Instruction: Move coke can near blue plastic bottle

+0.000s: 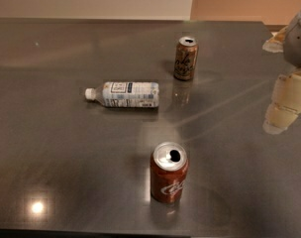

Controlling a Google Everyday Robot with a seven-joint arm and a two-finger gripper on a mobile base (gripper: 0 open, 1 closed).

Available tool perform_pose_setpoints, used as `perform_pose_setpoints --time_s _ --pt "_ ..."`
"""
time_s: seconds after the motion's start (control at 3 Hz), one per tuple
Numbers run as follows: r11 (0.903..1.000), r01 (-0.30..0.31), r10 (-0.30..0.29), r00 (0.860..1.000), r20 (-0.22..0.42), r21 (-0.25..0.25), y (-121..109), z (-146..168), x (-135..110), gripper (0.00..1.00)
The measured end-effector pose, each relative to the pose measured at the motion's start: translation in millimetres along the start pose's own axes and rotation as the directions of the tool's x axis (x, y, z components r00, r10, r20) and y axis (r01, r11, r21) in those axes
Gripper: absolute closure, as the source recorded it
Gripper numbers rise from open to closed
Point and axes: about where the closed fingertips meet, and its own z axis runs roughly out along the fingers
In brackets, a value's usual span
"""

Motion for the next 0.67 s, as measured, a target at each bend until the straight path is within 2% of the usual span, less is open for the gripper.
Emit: perform_pose_setpoints --time_s 0.67 --pt "1.0 0.001 -0.001 1.0 0.001 0.0 0.1 0.1 0.0 0.0"
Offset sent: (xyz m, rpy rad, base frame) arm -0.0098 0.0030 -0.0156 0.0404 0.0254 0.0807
